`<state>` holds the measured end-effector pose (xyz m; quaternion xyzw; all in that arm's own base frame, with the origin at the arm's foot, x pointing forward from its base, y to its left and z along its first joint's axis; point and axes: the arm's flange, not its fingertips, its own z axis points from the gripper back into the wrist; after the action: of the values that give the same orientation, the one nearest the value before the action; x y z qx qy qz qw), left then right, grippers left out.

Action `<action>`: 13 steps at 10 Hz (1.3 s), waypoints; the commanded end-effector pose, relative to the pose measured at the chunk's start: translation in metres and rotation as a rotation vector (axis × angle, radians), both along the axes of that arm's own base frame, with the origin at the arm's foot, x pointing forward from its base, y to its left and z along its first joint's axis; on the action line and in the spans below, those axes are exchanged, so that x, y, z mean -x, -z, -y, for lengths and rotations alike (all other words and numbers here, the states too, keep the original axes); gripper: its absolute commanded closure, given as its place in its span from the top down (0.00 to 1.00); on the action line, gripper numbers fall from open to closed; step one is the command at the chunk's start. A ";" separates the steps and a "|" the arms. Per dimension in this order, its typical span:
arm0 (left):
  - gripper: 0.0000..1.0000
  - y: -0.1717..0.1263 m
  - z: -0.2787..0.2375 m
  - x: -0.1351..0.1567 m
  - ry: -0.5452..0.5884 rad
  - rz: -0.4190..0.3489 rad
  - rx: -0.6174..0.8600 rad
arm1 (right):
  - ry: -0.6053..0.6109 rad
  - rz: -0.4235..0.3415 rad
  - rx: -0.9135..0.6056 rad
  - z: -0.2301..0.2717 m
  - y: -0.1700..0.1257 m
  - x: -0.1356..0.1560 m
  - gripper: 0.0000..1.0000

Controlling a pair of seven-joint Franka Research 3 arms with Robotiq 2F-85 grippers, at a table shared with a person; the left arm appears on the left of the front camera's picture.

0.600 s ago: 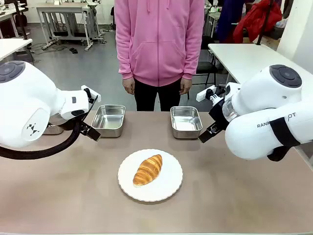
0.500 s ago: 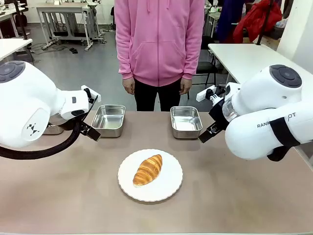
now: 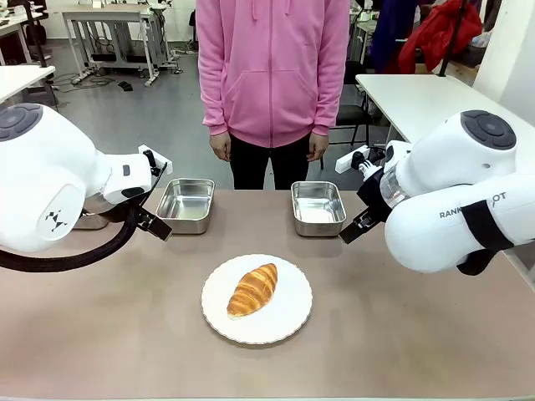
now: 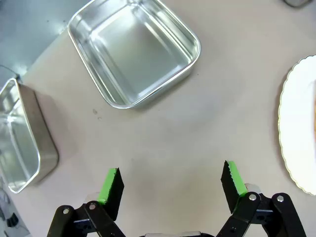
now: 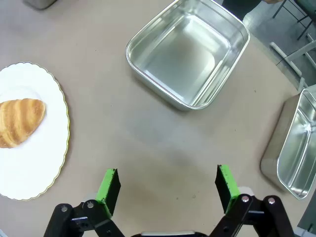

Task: Place the bread in the container.
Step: Place the Butter Roll into the Airtight Container indicated by the human.

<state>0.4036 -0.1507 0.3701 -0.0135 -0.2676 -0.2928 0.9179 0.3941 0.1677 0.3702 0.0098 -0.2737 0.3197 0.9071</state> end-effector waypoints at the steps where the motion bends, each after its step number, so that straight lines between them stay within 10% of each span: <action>1: 1.00 0.000 0.000 0.000 0.001 0.000 0.000 | 0.001 0.000 -0.001 0.000 0.000 0.000 1.00; 5: 1.00 0.000 0.000 0.000 0.000 0.000 0.000 | 0.000 0.000 0.000 0.000 0.000 0.000 1.00; 13: 1.00 -0.153 -0.141 -0.073 0.315 -0.037 0.092 | -0.100 0.114 -0.192 0.151 -0.163 -0.020 1.00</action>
<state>0.4490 -0.0308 0.5291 -0.0711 -0.2780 -0.3889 0.8755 0.4041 0.0340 0.5364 0.0772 -0.3556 0.3117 0.8777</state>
